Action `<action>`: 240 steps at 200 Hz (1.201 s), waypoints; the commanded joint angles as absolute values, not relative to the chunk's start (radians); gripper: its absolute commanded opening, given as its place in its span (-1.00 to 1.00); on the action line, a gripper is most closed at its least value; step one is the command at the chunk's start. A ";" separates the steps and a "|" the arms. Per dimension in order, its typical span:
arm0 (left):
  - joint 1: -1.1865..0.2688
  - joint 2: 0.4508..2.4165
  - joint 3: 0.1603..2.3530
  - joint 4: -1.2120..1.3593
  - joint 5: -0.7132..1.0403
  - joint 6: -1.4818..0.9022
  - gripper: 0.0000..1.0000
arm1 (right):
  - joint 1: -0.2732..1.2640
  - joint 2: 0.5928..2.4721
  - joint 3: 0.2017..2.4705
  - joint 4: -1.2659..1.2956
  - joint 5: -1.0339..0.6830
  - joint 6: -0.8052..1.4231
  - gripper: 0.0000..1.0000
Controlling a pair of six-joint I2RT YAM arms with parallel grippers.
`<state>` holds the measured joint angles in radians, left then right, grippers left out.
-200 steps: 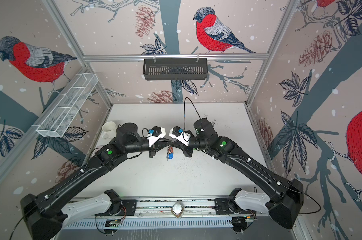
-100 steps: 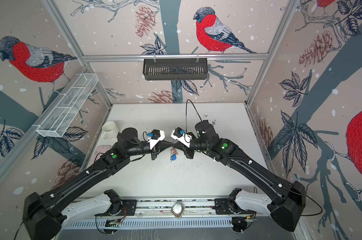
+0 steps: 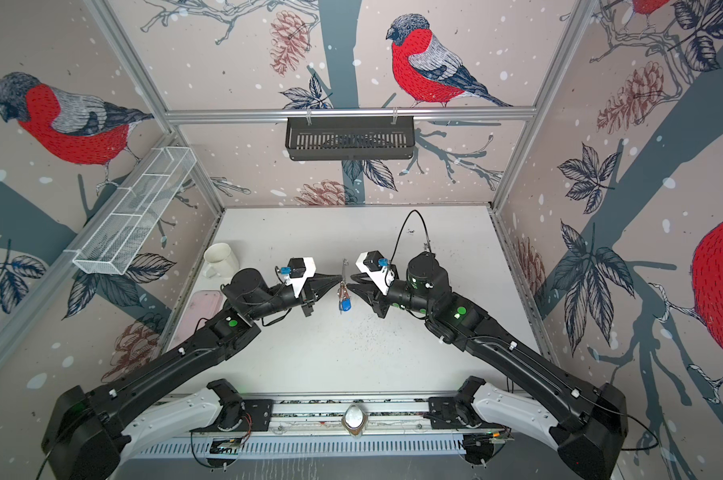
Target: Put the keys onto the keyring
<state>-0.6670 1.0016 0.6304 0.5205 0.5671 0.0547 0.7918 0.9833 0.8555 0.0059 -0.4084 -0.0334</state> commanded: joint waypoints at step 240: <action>-0.650 1.113 0.485 1.165 0.607 -0.161 -1.00 | 0.901 1.064 0.802 0.247 -0.290 -0.006 -0.59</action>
<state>-0.6506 1.1080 0.4847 1.0931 0.5770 -0.1314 0.9016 1.0767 0.7944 0.2489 -0.3492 0.0223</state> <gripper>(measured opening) 0.050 0.191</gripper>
